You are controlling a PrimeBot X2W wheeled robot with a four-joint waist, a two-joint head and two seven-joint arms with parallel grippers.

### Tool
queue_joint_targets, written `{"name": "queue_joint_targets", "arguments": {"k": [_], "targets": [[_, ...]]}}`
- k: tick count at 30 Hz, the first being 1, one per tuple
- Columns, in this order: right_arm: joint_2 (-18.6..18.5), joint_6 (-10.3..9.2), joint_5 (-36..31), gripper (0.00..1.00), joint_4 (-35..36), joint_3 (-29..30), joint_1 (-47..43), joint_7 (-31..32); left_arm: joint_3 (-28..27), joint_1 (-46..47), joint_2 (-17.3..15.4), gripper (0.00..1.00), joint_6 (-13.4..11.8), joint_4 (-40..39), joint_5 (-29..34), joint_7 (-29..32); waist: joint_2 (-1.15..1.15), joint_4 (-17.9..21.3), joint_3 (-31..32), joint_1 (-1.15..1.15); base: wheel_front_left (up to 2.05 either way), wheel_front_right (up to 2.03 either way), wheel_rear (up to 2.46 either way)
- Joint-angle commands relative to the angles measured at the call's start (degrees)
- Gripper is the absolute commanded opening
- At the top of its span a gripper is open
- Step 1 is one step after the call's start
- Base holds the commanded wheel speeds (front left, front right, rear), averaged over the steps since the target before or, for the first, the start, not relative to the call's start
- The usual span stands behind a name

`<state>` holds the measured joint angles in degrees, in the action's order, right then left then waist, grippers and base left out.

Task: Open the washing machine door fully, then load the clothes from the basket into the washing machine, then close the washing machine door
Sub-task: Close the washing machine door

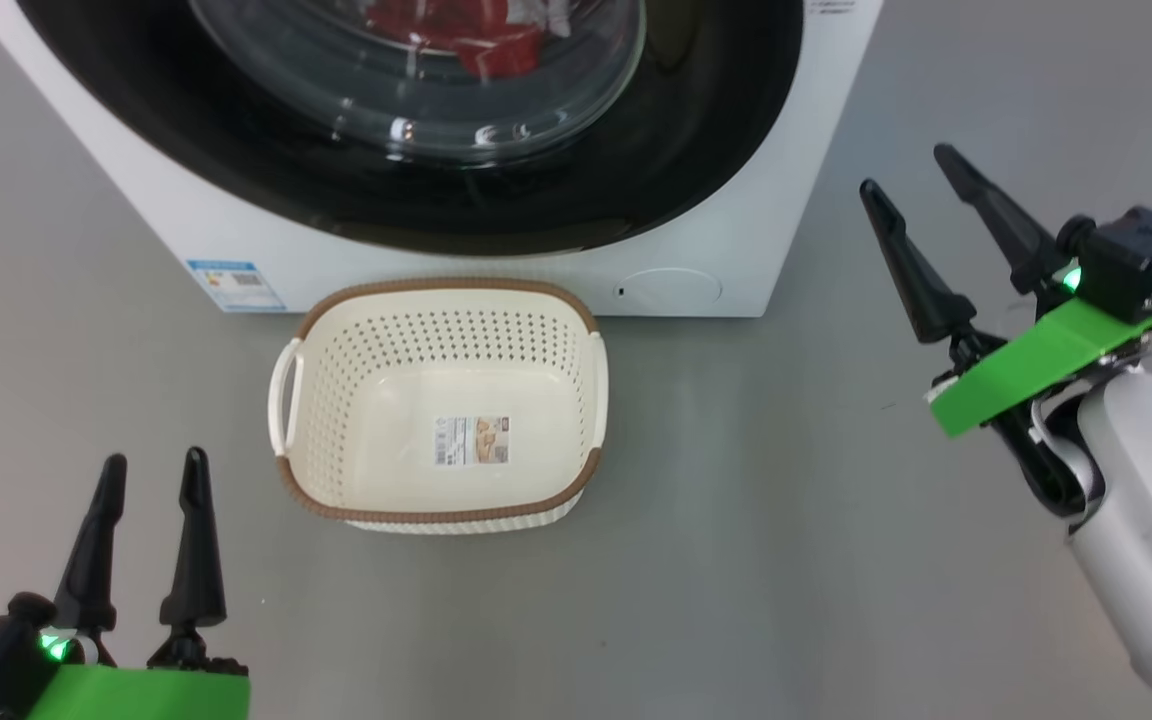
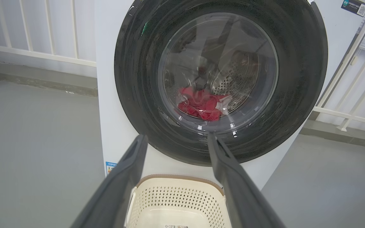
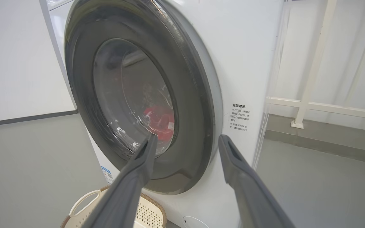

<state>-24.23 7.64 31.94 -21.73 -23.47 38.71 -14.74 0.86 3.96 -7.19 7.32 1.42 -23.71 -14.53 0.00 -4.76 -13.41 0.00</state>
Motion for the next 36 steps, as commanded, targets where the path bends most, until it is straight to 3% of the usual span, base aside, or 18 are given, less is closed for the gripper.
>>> {"name": "queue_joint_targets", "arguments": {"k": [1,14,36], "targets": [[0.56,-0.15,-0.68,1.0,2.05,0.47,-2.35,-0.26,-2.03,-0.17,-1.42,1.0,0.16,-1.38,0.13,-0.47,0.0,1.86,1.91,0.0,0.0,0.0,0.0],[5.22,-0.15,-2.2,1.0,7.21,7.05,-14.6,-0.26,-2.1,-2.25,-2.04,1.0,0.16,-0.76,-0.19,-0.47,0.0,5.23,5.4,0.0,0.0,0.0,0.0],[7.23,-0.15,-3.95,1.0,9.95,12.72,-25.72,-0.26,-2.65,-4.88,-2.2,1.0,0.17,-1.0,-0.25,-0.47,0.0,7.4,9.47,0.0,0.0,0.0,0.0]]}}
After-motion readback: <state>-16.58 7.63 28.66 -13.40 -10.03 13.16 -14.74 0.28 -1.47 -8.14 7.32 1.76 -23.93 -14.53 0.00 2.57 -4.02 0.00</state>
